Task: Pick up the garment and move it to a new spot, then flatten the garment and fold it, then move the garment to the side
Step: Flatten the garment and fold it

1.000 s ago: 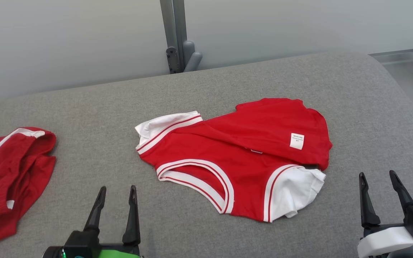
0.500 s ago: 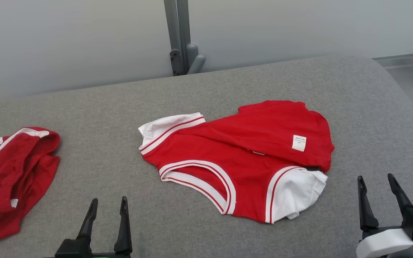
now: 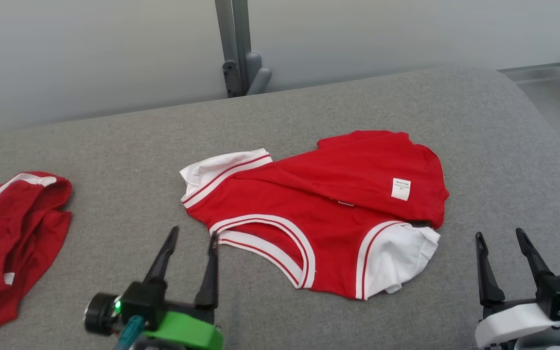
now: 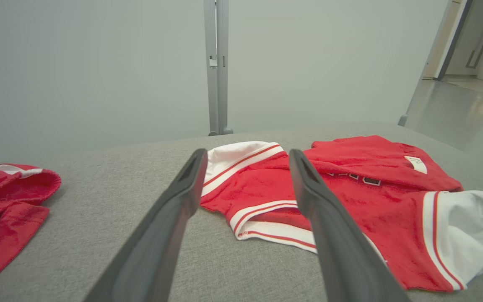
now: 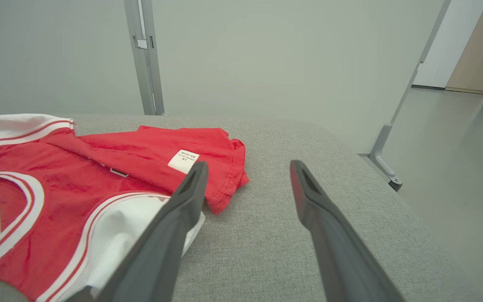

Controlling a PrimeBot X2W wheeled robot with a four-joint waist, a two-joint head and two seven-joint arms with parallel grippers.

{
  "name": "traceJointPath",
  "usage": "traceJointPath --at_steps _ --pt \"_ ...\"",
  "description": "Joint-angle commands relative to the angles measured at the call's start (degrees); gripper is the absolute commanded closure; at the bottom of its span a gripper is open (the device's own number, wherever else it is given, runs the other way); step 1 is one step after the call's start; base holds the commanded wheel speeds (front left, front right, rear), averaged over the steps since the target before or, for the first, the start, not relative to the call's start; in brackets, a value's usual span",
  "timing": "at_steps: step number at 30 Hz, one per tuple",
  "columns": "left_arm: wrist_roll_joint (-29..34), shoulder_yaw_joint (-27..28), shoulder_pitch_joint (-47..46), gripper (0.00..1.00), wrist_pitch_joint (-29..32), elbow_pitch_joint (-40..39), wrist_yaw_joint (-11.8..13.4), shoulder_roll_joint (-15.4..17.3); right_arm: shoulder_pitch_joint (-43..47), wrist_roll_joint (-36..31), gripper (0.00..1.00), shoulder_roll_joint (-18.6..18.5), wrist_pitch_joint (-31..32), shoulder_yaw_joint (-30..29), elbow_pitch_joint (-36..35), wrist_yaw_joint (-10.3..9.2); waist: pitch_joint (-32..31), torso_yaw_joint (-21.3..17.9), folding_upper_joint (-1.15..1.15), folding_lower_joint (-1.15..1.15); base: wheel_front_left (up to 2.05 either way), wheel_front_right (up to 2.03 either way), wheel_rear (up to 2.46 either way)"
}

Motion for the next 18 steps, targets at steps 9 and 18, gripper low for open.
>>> traceJointPath --at_steps 9,18 --pt "-0.04 -19.55 -21.11 0.00 1.08 12.12 -3.51 0.18 -4.86 1.95 0.00 0.19 -0.20 2.91 -0.53 -0.02 6.83 -5.77 0.20 0.00 0.00 0.00 0.00" --pt "-3.77 -34.82 -37.96 0.00 5.93 19.41 -3.58 0.17 -7.58 3.41 0.00 1.16 -0.20 3.50 -0.21 -0.02 12.87 -11.20 0.20 0.00 0.00 0.00 0.00"
